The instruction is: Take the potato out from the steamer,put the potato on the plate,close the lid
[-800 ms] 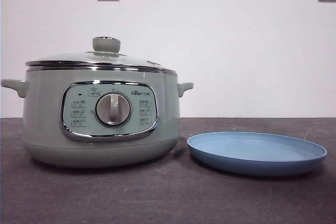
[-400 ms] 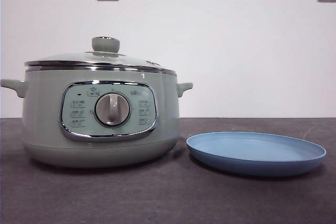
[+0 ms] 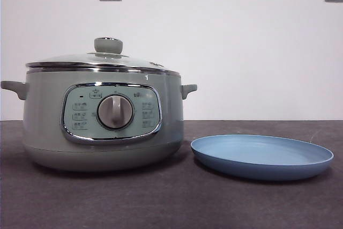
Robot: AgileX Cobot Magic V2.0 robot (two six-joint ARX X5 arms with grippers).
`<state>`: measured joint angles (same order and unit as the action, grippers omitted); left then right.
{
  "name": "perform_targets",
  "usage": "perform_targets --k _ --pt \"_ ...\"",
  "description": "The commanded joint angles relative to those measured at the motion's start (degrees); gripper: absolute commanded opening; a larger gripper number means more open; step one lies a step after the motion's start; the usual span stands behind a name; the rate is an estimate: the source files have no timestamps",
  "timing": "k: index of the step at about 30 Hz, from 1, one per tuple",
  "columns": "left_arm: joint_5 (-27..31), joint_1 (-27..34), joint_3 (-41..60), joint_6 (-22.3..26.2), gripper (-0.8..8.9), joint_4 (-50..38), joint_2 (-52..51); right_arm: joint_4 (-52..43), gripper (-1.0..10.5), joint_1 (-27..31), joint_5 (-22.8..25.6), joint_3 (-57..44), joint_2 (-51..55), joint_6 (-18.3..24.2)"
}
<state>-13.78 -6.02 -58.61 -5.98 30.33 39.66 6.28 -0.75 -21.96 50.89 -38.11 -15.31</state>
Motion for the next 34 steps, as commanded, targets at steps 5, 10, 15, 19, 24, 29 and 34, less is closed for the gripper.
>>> perform_targets --k 5,10,15,19,24,29,34 --pt "-5.0 0.0 -16.8 5.0 -0.06 7.7 14.7 11.7 -0.1 -0.1 -11.7 20.2 -16.0 9.1" --pt "-11.0 0.0 -23.0 6.3 -0.05 11.9 21.7 24.5 0.0 -0.1 -18.6 31.7 -26.0 13.0" --pt "-11.8 0.0 -23.6 6.2 1.05 12.3 25.0 31.6 2.3 -0.2 -18.4 36.9 -31.2 13.0" --pt "-11.3 0.0 -23.6 5.9 4.73 11.6 26.6 32.6 6.8 -0.2 -16.9 36.9 -31.8 12.9" --pt "-9.3 -2.0 -23.6 5.8 4.72 10.2 29.2 32.7 7.2 -0.3 -15.2 36.9 -31.8 12.8" --pt "-5.3 -6.0 -23.6 5.8 4.72 9.7 33.2 32.8 7.2 -0.6 -15.1 36.9 -31.8 12.8" --pt "0.9 -11.6 -23.6 6.0 4.72 9.6 38.2 32.9 7.2 -1.2 -15.0 36.9 -31.8 12.8"
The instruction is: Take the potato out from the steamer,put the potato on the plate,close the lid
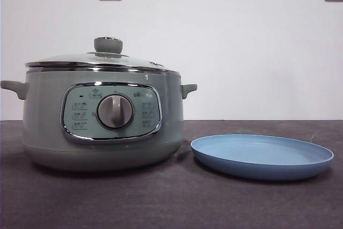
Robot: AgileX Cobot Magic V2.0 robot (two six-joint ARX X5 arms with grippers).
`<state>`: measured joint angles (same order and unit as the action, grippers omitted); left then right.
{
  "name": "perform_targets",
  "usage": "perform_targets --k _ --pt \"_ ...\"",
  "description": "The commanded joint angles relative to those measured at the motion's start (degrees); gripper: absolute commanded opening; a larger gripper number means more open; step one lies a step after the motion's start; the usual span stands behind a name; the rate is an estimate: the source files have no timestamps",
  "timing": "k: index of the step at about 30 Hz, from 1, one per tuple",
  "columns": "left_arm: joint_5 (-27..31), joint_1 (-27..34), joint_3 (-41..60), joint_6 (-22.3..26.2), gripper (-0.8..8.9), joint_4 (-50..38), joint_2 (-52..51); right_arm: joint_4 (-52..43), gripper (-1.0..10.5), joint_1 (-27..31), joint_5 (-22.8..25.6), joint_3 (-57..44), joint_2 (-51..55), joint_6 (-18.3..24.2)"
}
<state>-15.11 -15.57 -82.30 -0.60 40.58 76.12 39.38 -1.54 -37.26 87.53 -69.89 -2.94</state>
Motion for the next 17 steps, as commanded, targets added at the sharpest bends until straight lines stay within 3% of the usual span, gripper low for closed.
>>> perform_targets --k 1,5,17 --pt "3.4 -2.9 0.0 0.8 4.72 -0.7 2.6 -0.2 7.2 -0.5 0.3 0.3 0.0 0.4" --pt "7.6 -6.1 0.0 0.9 4.72 -0.6 6.1 -0.2 7.2 -0.6 0.3 0.3 0.0 0.4" --pt "11.2 -8.5 0.0 2.2 4.71 2.4 13.8 0.6 7.2 -0.6 0.3 0.3 0.0 -0.2"
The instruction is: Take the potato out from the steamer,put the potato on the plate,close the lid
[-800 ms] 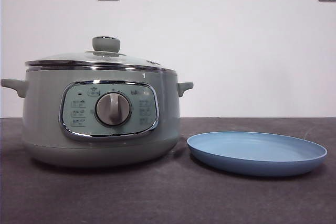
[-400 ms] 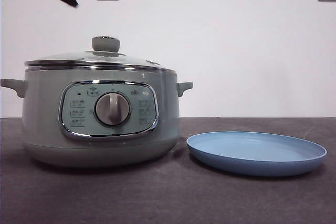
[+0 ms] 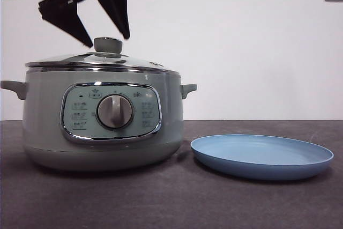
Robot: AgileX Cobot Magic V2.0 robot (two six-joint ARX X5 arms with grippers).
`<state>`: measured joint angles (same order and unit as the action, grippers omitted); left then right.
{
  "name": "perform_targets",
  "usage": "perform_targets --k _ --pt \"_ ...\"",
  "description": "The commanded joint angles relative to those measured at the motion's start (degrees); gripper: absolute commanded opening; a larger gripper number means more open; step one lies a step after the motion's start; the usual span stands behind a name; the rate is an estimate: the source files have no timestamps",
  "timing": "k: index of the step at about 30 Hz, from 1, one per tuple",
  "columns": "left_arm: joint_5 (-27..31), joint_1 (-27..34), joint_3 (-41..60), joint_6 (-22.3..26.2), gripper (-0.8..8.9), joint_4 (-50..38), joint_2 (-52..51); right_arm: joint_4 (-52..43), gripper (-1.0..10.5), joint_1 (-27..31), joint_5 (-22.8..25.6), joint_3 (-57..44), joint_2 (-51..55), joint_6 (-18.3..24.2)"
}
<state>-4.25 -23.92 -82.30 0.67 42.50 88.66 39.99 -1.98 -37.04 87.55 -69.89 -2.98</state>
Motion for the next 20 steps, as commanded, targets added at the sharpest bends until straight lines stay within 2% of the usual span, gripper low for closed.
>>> perform_targets --k 1,6,8,11,20 --pt "0.4 -0.1 0.0 0.9 4.71 0.6 1.7 0.0 7.2 -0.1 0.1 0.3 0.0 -0.2" --pt "0.4 -0.2 0.0 0.9 4.57 0.3 2.3 0.0 7.2 -0.1 0.1 0.3 0.0 -0.2" --pt "0.4 -0.2 0.0 1.0 3.38 0.1 2.3 0.0 7.2 -0.1 0.1 0.3 0.0 -0.2" --pt "0.4 -0.1 0.0 1.6 0.09 0.2 2.3 0.0 7.2 -0.1 0.1 0.3 0.0 -0.2" --pt "0.4 -0.1 0.0 1.8 -0.08 -0.5 2.3 0.9 7.2 0.0 0.1 0.3 0.0 -0.1"
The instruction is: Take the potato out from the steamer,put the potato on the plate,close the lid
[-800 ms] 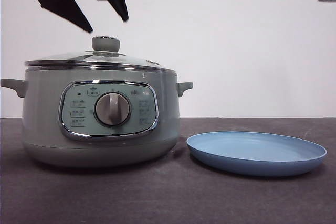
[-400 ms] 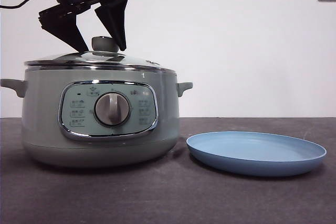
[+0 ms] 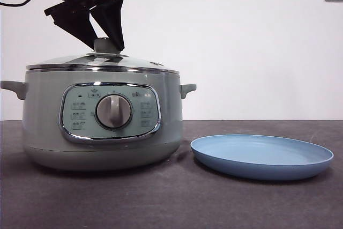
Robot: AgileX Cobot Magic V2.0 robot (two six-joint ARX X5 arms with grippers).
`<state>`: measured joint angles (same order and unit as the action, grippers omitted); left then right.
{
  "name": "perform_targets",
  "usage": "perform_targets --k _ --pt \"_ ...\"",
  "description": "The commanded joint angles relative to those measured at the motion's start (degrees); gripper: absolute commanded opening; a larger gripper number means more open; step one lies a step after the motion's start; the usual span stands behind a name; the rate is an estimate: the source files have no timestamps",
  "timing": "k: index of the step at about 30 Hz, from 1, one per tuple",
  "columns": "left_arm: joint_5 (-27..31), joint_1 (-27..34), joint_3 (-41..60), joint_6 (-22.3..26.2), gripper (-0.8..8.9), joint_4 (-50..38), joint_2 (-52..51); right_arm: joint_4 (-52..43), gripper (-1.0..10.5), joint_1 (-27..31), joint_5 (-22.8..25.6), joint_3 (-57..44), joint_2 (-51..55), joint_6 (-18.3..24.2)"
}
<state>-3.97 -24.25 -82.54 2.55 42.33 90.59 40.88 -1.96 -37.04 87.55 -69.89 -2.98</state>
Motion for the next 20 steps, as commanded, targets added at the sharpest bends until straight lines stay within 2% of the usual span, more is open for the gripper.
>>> perform_targets --k 1,9,20 --pt "0.1 0.2 0.0 -0.1 -0.08 -0.2 0.4 0.0 7.2 0.0 0.1 0.3 0.0 -0.1" --pt "0.0 0.2 -6.2 0.5 -0.08 2.8 0.3 0.2 7.2 0.0 -0.2 0.3 0.0 -0.2" --pt "1.0 0.4 -29.2 3.7 -0.08 13.6 0.2 -0.3 7.2 -1.7 -0.4 0.3 0.0 -1.7"
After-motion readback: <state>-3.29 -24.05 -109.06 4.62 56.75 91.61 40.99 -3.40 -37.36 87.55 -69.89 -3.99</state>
